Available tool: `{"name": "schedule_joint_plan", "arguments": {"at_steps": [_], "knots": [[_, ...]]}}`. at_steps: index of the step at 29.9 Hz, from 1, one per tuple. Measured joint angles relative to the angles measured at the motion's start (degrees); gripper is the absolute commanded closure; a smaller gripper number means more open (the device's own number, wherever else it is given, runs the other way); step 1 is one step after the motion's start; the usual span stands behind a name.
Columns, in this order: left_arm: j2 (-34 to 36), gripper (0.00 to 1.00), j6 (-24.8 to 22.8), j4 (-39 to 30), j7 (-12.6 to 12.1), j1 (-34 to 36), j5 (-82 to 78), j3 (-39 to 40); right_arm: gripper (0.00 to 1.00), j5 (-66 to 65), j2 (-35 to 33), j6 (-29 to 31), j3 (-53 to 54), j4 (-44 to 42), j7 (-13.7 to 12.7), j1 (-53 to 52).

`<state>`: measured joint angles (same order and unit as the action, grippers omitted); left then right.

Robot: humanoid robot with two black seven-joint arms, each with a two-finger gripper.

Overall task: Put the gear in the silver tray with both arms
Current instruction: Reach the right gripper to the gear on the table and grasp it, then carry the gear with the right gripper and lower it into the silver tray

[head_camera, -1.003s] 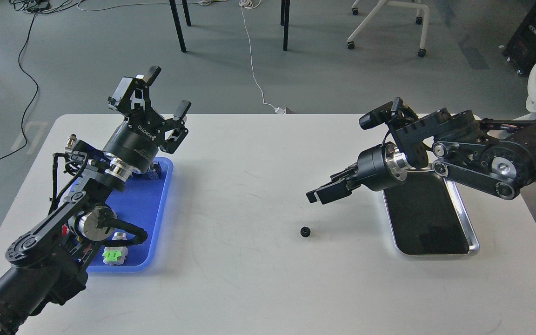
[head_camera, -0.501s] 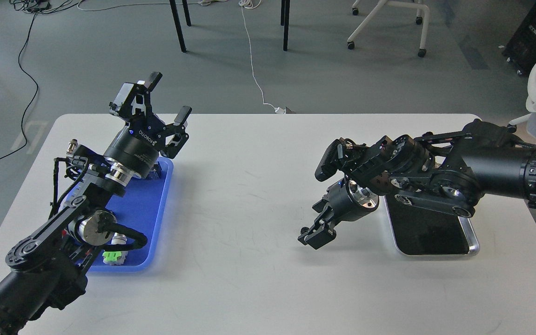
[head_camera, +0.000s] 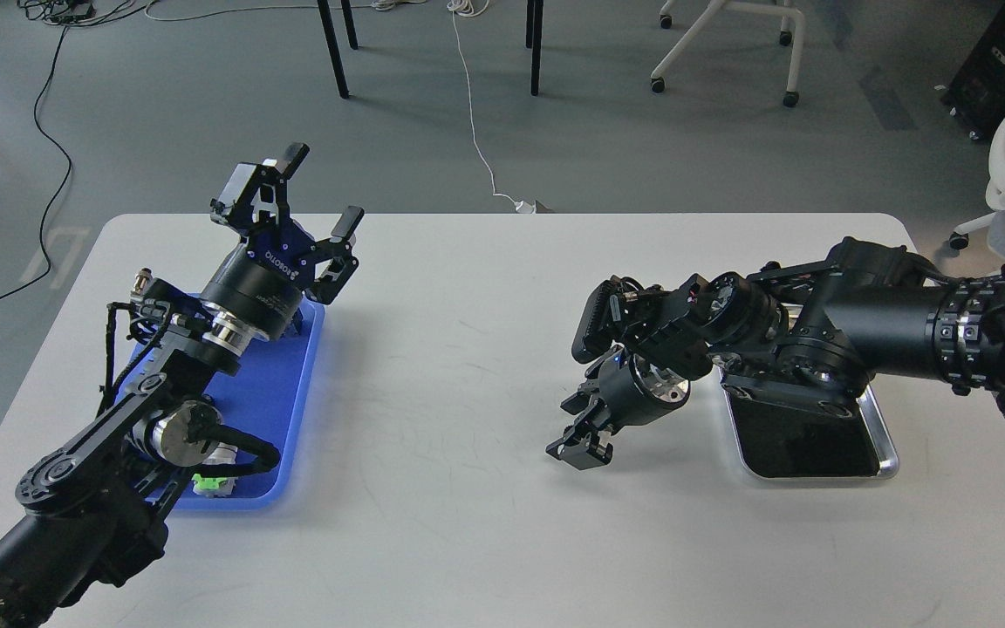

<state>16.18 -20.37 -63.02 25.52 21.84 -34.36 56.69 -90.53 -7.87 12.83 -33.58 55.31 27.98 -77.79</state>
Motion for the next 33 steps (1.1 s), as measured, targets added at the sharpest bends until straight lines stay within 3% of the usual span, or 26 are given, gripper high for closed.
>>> {"name": "schedule_joint_plan", "arguments": {"at_steps": [4, 10, 16, 22, 33], "knots": [[0.0, 0.02, 0.0, 0.0, 0.0, 0.0, 0.0, 0.1, 0.43, 0.0, 0.0, -0.1, -0.4, -0.1, 0.0, 0.0], [0.0, 0.02, 0.0, -0.1, 0.0, 0.0, 0.0, 0.1, 0.66, 0.0, 0.0, -0.1, -0.5, -0.5, 0.0, 0.0], [0.0, 0.02, 0.0, -0.1, 0.0, 0.0, 0.0, 0.2, 0.71, -0.1, 0.0, -0.1, -0.6, -0.6, 0.0, 0.0], [-0.1, 0.02, 0.0, -0.1, 0.1, 0.0, 0.0, 0.2, 0.84, -0.1, 0.0, 0.0, -1.6, -0.6, 0.0, 0.0], [0.0, 0.02, 0.0, -0.1, 0.0, 0.0, 0.0, 0.2, 0.89, -0.1, -0.3, 0.3, -1.7, -0.6, 0.0, -0.9]]}}
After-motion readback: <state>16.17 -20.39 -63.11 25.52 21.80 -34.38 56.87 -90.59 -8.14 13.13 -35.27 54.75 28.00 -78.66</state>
